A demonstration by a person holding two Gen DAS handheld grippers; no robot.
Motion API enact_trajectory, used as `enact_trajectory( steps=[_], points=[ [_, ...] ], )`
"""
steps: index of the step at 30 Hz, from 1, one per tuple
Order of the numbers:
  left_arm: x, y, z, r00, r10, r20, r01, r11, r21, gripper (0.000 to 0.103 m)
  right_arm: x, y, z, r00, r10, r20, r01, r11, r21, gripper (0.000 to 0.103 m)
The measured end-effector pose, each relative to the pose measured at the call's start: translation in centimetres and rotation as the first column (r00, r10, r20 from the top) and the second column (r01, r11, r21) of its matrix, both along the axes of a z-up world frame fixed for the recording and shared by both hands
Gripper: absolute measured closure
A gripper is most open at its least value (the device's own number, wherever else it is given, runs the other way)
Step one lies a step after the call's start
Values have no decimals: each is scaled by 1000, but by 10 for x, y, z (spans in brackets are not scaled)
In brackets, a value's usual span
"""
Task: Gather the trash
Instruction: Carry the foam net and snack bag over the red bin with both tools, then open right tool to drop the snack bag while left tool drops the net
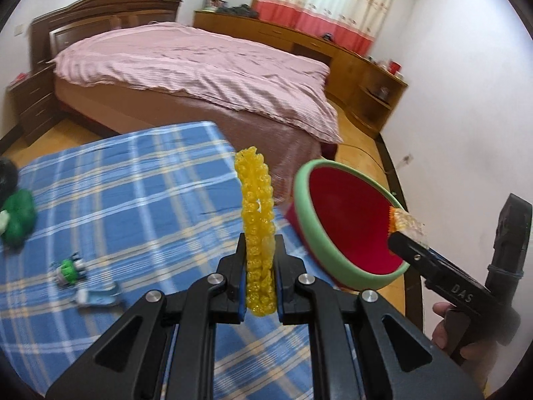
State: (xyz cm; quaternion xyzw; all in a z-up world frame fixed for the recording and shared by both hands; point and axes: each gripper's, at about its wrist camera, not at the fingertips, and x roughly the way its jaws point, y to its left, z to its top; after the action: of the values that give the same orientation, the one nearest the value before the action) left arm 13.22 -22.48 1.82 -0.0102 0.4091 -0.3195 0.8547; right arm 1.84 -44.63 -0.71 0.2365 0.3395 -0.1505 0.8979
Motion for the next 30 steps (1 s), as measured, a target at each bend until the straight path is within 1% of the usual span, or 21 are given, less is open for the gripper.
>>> enact_trajectory(
  steps=[4, 7, 14, 24, 30],
  points=[
    [3, -25, -5, 999, -49, -10, 49, 999, 0, 91, -1, -18, -10, 999, -42, -27, 42, 999, 5, 11],
    [3, -37, -8, 997, -69, -17, 69, 998, 1, 91, 0, -31, -18, 997, -66, -48, 67, 998, 8, 10],
    [3, -57, -17, 995, -92, -30, 93, 996, 12, 91, -1, -42, -26, 995, -78, -64, 79, 997, 4, 7],
    [0, -79, -23, 992, -121, -37, 122, 992, 16, 91, -16, -56, -21, 995, -91, -28, 91, 996, 14, 7],
    [-3, -106, -30, 986, -166, -32, 166, 986, 22, 91, -31, -69, -15, 993, -117, -6, 117, 993, 14, 7]
  ],
)
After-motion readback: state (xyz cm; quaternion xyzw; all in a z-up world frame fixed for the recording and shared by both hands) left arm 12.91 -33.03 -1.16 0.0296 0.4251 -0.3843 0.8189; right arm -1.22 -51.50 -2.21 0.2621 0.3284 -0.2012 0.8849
